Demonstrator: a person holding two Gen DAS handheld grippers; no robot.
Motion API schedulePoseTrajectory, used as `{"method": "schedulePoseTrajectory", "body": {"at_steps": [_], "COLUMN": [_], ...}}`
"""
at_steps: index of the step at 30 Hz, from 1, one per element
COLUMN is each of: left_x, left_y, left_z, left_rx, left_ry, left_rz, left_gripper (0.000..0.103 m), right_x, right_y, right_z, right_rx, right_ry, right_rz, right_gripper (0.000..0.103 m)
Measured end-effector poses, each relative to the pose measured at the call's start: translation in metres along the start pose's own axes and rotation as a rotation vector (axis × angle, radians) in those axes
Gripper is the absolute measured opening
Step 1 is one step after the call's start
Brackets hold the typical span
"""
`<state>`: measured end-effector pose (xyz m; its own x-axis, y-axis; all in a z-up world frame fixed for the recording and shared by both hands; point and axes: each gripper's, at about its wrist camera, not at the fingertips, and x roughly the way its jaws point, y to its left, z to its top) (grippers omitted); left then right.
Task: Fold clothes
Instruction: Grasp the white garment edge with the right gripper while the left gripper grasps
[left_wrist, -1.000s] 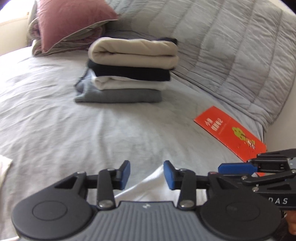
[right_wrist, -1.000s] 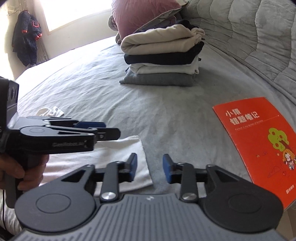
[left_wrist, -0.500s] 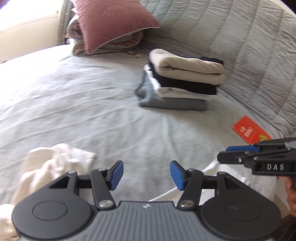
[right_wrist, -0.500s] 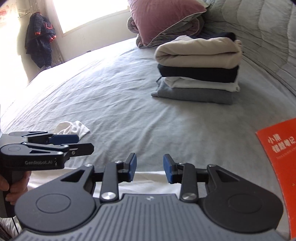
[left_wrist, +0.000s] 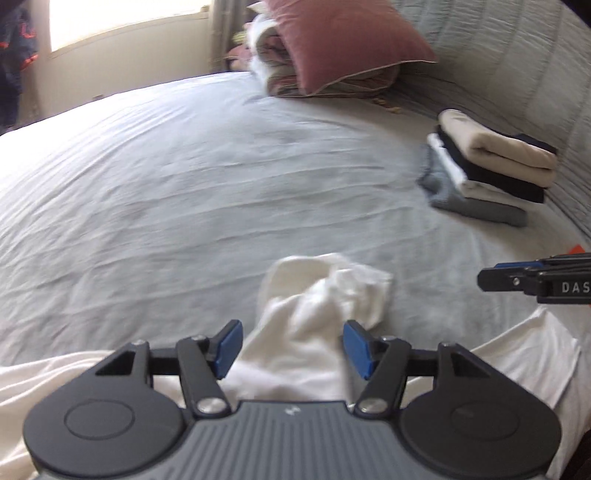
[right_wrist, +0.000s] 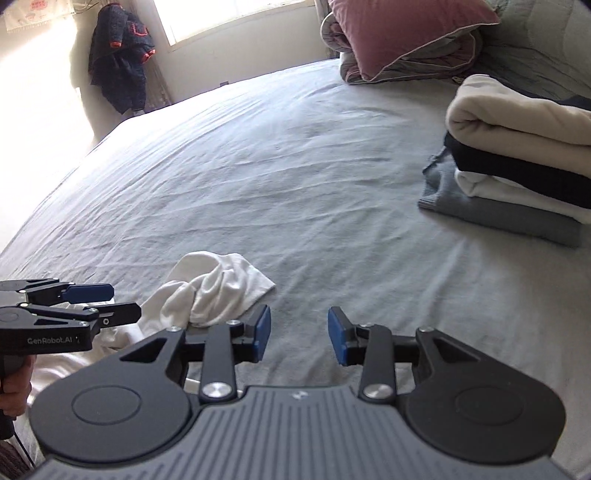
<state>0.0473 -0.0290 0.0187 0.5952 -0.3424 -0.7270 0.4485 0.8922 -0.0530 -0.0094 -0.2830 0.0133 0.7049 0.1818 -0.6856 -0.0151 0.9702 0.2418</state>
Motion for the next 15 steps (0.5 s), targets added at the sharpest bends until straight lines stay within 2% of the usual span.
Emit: {"method": "schedulePoseTrajectory", "body": {"at_steps": [5, 9, 11, 15], "left_x": [-0.009, -0.010, -0.007, -0.001], "left_y": [0.049, 0.085, 0.101, 0.115], "left_z": [-0.015, -0.032, -0.039, -0.040], "left_rx": [-0.078, -0.156, -0.220, -0.336], "left_ry": [0.008, 0.013, 0.028, 0.073], "left_rz": [0.073, 0.073, 0.026, -0.128], "left_gripper": [0.065, 0.066, 0.063, 0.059], "right_x": [0.028, 0.051, 0.063, 0.083], "right_y": [0.022, 0.036, 0.043, 0.056], "right_z": [0.006, 0.007, 0.008, 0.008], "right_rx": [-0.020, -0.022, -0.024, -0.042], "right_ry": [0.038, 0.070, 0.084, 0.110], "right_rz": [0.011, 0.011, 0.012, 0.017], "right_gripper": [0.040, 0.040, 0.040, 0.040]}}
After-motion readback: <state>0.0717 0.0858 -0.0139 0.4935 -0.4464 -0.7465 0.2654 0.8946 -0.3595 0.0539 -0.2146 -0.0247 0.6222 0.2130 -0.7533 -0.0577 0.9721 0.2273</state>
